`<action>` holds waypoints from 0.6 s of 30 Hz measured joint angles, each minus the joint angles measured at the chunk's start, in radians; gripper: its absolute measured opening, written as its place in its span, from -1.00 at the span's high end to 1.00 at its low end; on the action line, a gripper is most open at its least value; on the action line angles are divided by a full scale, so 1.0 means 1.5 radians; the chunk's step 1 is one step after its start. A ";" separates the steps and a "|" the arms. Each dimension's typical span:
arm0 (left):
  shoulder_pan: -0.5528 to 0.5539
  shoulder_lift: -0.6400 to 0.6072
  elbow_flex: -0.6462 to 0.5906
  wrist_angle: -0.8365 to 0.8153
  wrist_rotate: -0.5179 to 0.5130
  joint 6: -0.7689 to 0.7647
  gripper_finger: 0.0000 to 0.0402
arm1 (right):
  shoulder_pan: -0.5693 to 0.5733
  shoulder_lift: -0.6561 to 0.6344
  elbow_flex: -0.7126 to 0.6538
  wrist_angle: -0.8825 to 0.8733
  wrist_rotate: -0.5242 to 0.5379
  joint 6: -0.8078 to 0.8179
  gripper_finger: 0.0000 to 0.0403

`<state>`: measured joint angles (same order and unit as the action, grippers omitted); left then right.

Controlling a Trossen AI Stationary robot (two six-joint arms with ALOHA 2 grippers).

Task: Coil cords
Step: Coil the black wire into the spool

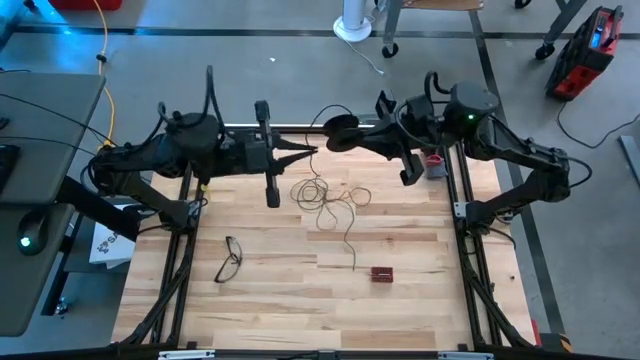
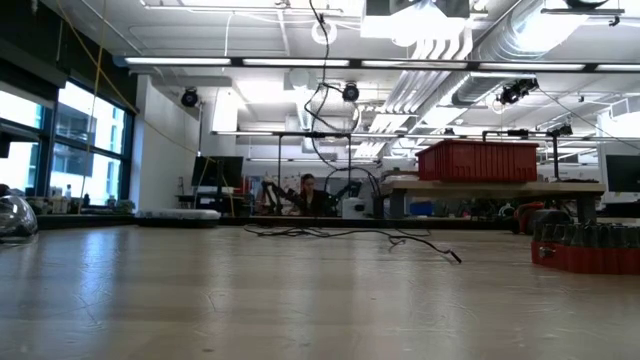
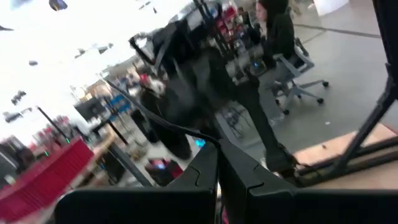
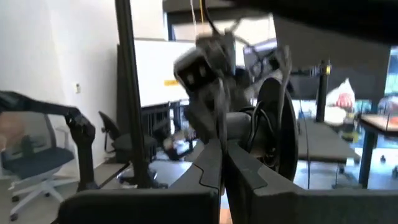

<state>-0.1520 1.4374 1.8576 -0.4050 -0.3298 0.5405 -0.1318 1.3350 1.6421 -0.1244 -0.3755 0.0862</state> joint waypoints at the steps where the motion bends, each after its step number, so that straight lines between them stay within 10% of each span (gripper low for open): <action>1: 0.000 0.002 0.000 -0.008 0.001 -0.014 1.00 | 0.000 0.000 0.000 0.012 0.001 -0.003 1.00; 18: 0.015 0.092 -0.001 -0.002 0.090 -0.017 1.00 | 0.001 0.000 0.000 0.130 -0.029 0.007 1.00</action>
<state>-0.1297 1.5754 1.8565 -0.4075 -0.1955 0.5146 -0.1303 1.3346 1.6424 0.0711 -0.4190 0.0974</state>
